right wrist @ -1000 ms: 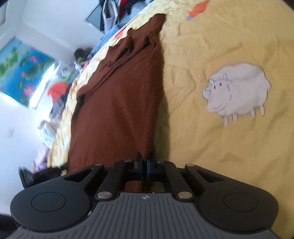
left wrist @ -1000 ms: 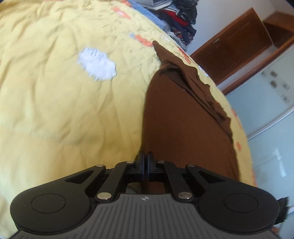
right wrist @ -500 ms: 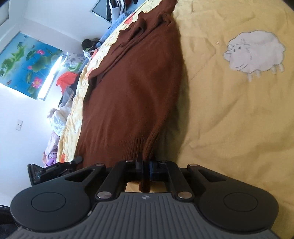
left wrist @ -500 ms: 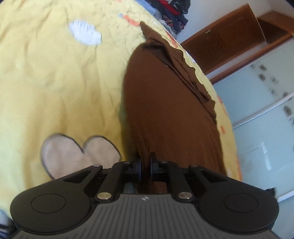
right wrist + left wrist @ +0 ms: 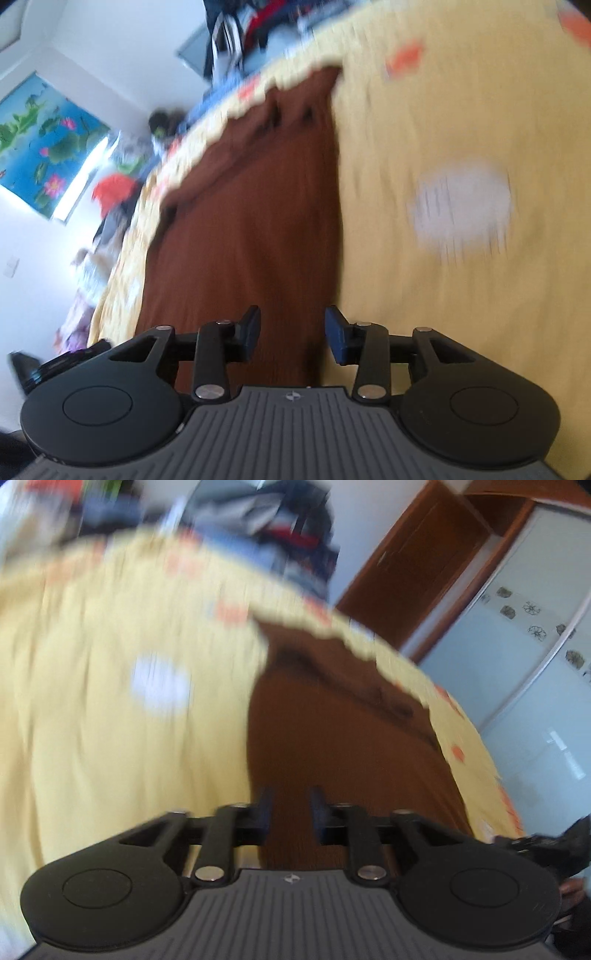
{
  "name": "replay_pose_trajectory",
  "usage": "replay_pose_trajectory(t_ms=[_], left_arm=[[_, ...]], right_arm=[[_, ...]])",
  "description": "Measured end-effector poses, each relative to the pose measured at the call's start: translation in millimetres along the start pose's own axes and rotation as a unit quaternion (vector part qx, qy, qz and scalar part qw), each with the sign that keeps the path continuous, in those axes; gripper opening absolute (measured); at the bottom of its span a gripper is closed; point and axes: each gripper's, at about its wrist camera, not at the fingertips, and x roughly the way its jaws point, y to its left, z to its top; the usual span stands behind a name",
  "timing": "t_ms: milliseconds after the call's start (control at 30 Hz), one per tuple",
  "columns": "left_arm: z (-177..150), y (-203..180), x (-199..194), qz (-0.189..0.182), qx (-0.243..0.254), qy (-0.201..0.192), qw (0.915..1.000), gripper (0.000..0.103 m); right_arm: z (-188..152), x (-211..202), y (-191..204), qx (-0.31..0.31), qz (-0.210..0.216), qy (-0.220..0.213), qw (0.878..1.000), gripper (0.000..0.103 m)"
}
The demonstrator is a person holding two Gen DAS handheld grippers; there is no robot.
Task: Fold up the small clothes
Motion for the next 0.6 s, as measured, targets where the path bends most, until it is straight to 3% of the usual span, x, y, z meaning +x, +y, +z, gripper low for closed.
replay_pose_trajectory(t_ms=[67, 133, 167, 233, 300, 467, 533, 567, 600], left_arm=[[25, -13, 22, 0.028, 0.032, -0.036, 0.9984, 0.083], [51, -17, 54, 0.049, 0.037, -0.067, 0.9958, 0.084], [67, -15, 74, 0.052, 0.018, -0.062, 0.9966, 0.084], [98, -2, 116, 0.037, -0.047, -0.044, 0.9973, 0.084], [123, 9, 156, 0.020, -0.091, -0.030, 0.9952, 0.083], [164, 11, 233, 0.041, -0.080, 0.008, 0.9959, 0.083], [167, 9, 256, 0.040, -0.070, 0.033, 0.9962, 0.073], [168, 5, 269, 0.041, -0.054, 0.049, 0.9965, 0.043], [168, 0, 280, 0.059, -0.032, 0.062, 0.9959, 0.023]], right_arm=[[29, 19, 15, -0.033, -0.023, -0.015, 0.999, 0.044], [59, 43, 30, -0.073, -0.037, -0.028, 0.996, 0.044], [75, 57, 33, -0.082, -0.034, -0.031, 0.996, 0.046], [109, 85, 34, -0.076, -0.034, -0.042, 0.996, 0.064], [143, 107, 26, -0.063, -0.045, -0.063, 0.995, 0.066], [218, 156, -13, 0.014, -0.074, -0.104, 0.992, 0.067], [238, 177, -24, 0.024, -0.086, -0.096, 0.991, 0.067], [245, 189, -27, 0.022, -0.094, -0.087, 0.991, 0.067], [249, 199, -30, 0.017, -0.102, -0.079, 0.992, 0.067]])
